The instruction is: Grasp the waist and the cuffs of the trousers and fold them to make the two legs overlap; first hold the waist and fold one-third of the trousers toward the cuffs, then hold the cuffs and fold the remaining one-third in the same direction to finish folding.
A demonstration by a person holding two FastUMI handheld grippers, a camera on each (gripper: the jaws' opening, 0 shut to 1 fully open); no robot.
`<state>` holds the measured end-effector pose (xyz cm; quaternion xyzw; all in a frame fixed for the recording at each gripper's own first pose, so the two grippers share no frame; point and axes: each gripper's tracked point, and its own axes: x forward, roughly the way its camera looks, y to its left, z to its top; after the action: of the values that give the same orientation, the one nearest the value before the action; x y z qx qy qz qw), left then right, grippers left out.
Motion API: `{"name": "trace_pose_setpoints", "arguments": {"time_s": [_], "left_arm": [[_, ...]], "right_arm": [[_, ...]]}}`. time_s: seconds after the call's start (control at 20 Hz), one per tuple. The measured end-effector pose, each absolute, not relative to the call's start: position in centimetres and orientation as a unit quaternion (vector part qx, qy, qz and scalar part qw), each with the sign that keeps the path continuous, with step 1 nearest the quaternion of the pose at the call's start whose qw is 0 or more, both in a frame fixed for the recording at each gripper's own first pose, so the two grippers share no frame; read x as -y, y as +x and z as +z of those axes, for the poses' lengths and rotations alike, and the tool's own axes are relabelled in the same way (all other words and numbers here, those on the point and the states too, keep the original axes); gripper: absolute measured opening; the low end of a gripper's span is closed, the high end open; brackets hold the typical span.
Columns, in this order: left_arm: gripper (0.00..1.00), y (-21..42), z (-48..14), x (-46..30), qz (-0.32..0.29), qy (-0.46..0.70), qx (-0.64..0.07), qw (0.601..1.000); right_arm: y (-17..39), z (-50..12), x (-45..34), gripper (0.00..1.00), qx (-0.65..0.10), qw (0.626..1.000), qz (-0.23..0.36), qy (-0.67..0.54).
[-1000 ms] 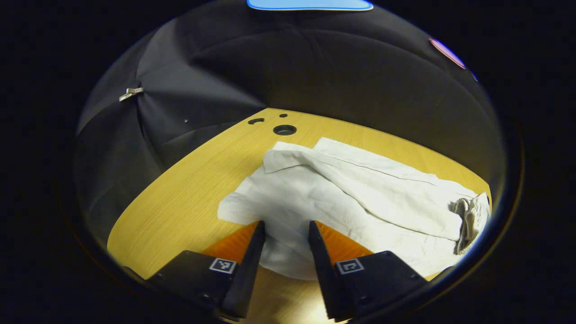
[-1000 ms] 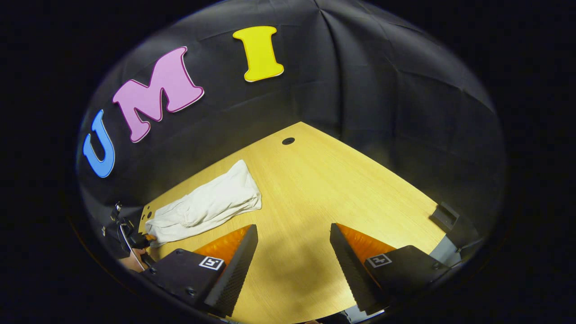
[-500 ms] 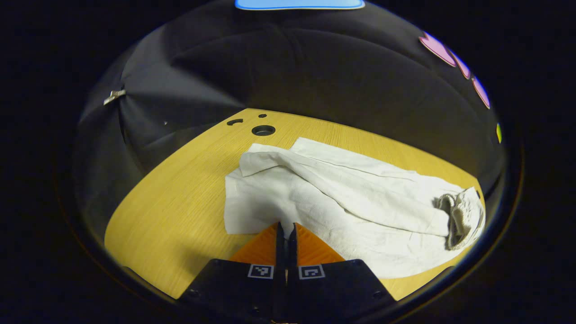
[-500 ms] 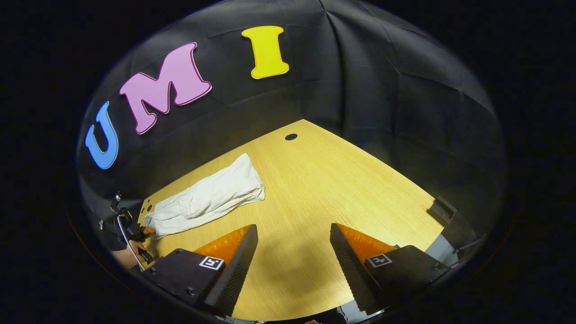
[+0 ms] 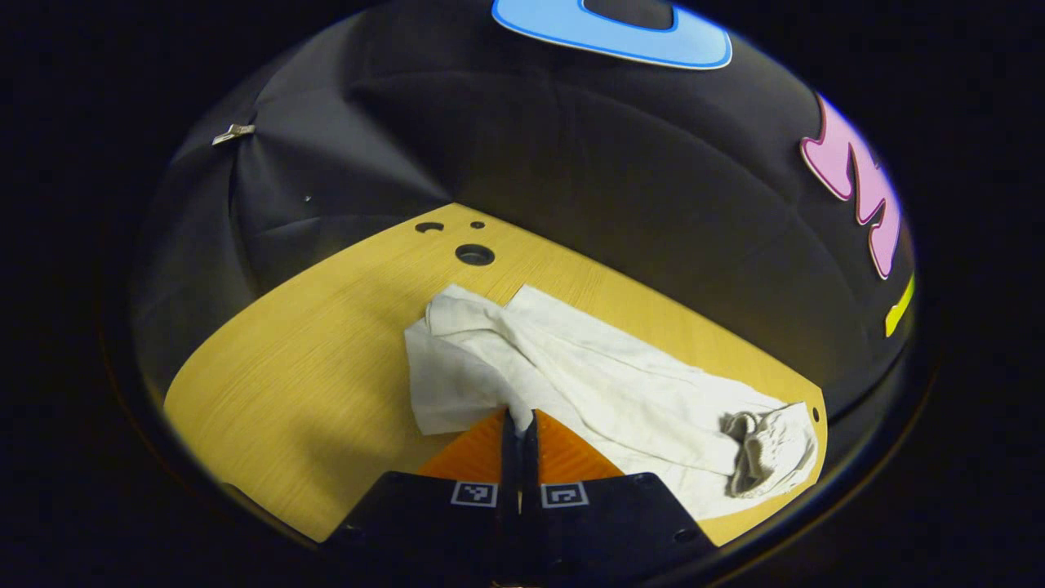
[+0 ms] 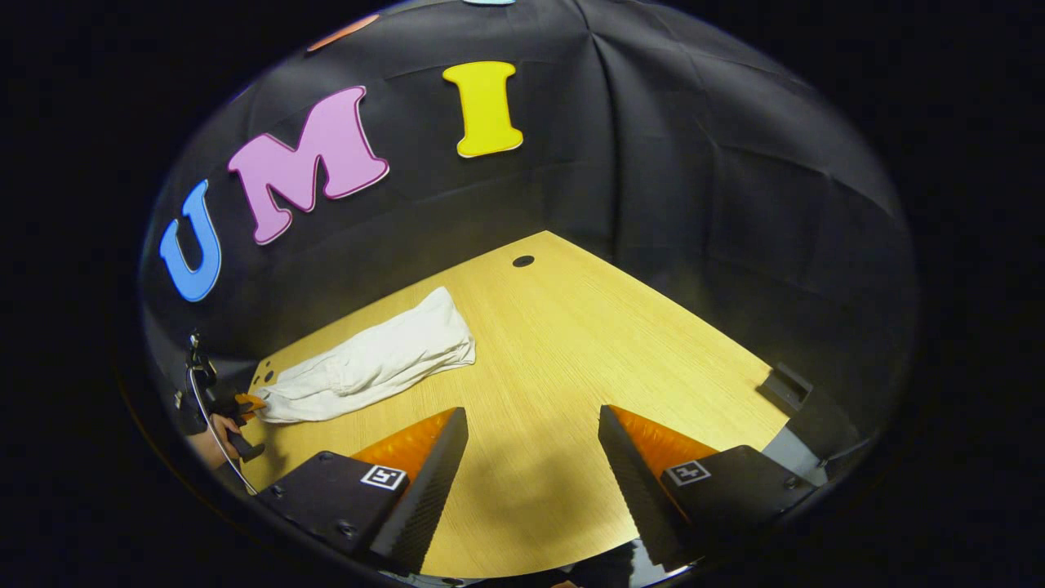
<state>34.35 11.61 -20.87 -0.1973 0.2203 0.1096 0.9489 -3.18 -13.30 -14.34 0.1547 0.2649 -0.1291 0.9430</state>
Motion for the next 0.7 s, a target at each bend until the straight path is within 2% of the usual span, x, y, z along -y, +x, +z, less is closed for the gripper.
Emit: {"name": "trace_pose_setpoints", "arguments": {"time_s": [0.2, 0.25, 0.3, 0.4, 0.45, 0.7], "left_arm": [[0.05, 34.8, -15.7, -9.3, 0.086, -0.193, -0.181, 0.960], [0.02, 34.9, -14.7, -8.4, 0.085, -0.195, -0.173, 0.962], [0.05, 35.0, -13.4, -7.5, 0.082, -0.200, -0.162, 0.963], [0.02, 35.3, -11.4, -5.4, 0.073, -0.200, -0.148, 0.966], [0.05, 35.4, -10.5, -4.3, 0.070, -0.194, -0.142, 0.968], [0.05, 36.6, -6.3, 3.6, 0.021, -0.179, -0.124, 0.976]], "right_arm": [[-2.7, -15.0, 14.9, 0.99, -0.269, 0.946, -0.107, 0.146], [-2.5, -15.2, 15.3, 0.99, -0.276, 0.946, -0.097, 0.136], [-2.2, -15.1, 15.4, 0.99, -0.277, 0.948, -0.088, 0.133], [-1.6, -14.6, 15.9, 0.98, -0.272, 0.951, -0.074, 0.130], [-1.3, -14.7, 16.0, 0.98, -0.273, 0.950, -0.067, 0.133], [0.2, -14.6, 16.6, 0.99, -0.269, 0.952, -0.043, 0.141]]}}
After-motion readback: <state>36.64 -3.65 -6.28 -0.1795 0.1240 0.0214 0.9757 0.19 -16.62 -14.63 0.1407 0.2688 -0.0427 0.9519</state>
